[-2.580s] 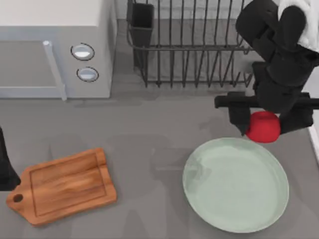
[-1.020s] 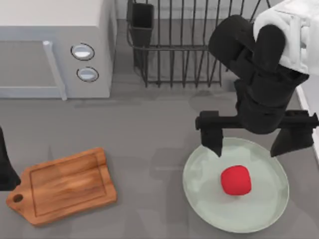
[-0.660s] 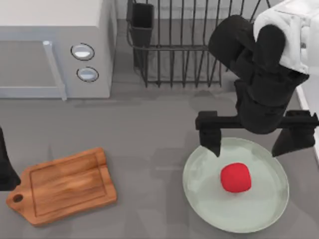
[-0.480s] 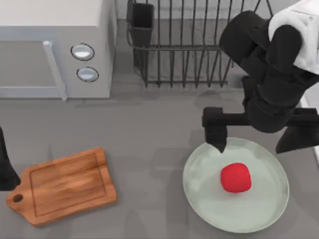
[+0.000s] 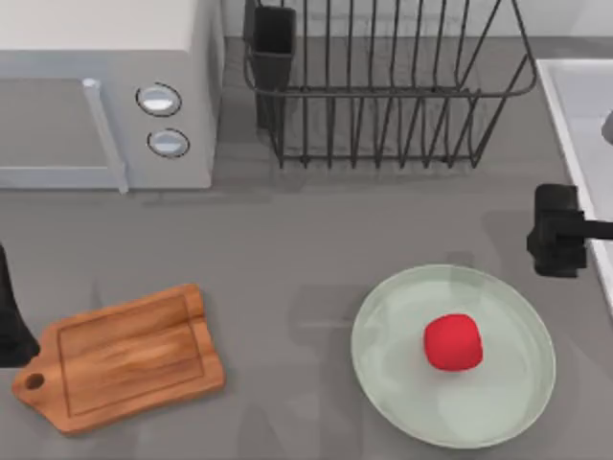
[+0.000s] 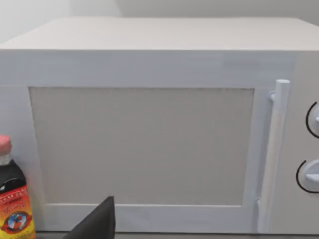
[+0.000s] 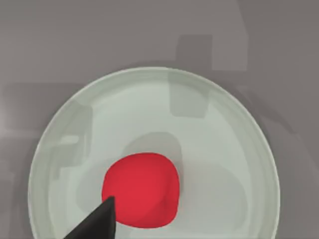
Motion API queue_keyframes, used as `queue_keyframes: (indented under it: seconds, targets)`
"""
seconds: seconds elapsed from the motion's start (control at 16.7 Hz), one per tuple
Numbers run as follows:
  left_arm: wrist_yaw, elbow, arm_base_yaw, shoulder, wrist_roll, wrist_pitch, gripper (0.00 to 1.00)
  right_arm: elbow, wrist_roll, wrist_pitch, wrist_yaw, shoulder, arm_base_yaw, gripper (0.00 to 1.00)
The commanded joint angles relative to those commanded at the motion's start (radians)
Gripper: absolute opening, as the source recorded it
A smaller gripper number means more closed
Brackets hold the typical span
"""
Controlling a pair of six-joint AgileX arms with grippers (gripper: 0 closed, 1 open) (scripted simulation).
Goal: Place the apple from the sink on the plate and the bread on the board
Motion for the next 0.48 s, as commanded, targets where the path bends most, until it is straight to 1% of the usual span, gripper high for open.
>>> queue_keyframes:
  seconds: [0.3,0.48]
  targets:
    - [0.0,0.0,0.0,0.0,0.0,0.0,1.0,-0.413,-0.176,0.338,0.0,-0.566,-0.172,1.0]
    - [0.0,0.0,0.0,0.0,0.0,0.0,1.0,-0.648,-0.276,0.532,0.0,-0.848,-0.27,1.0]
